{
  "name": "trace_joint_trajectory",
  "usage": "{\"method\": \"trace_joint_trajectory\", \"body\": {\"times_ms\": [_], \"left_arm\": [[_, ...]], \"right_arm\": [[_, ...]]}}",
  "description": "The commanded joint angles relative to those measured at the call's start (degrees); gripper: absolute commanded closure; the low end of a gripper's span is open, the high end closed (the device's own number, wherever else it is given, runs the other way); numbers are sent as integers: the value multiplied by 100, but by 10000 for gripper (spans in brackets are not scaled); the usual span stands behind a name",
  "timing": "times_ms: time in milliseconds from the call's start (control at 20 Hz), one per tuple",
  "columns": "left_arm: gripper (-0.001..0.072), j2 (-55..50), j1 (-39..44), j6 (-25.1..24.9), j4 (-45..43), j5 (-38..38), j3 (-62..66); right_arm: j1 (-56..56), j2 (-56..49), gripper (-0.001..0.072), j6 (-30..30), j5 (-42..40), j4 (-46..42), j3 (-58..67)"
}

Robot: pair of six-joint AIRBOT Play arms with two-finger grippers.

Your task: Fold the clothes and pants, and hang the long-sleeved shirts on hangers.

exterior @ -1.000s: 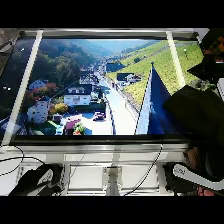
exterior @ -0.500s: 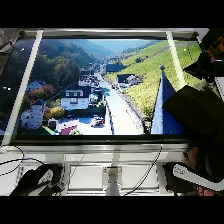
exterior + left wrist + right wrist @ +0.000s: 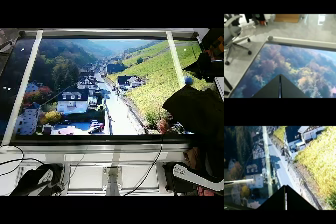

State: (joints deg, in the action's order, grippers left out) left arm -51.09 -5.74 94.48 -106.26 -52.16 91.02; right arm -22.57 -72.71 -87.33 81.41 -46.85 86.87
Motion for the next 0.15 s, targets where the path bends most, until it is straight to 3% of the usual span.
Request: {"method": "trace_joint_trajectory", "body": {"times_ms": [0,100], "left_arm": [[700,0,-7,-2,-2,0,0],[700,0,-7,-2,-2,0,0]], "right_arm": [[7,-2,688,0,2,2,4],[7,-2,688,-2,2,2,2]]}}
